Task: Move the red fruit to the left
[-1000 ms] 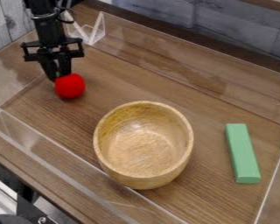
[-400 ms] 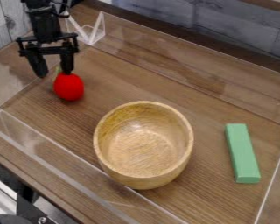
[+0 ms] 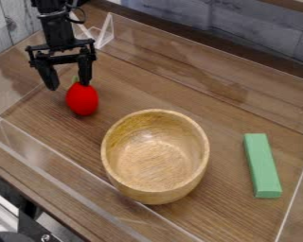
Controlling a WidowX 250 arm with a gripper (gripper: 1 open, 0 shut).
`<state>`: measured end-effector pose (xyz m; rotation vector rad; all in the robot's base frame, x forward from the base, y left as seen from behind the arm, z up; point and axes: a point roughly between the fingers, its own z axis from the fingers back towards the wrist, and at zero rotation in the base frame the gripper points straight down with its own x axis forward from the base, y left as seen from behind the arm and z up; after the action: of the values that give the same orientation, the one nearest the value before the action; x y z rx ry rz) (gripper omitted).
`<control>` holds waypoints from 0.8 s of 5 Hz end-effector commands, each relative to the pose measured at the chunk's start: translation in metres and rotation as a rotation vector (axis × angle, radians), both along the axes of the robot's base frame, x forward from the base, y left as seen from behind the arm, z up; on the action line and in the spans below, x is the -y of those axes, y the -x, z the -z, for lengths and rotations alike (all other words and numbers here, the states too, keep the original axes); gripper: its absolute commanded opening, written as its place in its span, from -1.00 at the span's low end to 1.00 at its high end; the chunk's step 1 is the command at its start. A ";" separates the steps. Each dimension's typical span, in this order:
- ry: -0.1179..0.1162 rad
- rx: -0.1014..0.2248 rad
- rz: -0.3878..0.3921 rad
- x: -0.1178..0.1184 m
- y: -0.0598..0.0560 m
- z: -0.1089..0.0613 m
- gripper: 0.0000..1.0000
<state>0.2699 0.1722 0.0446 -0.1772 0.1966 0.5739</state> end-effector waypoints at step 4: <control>-0.016 0.100 -0.022 0.019 -0.011 -0.065 1.00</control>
<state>0.2727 0.1487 0.0818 -0.2184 0.1839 0.5927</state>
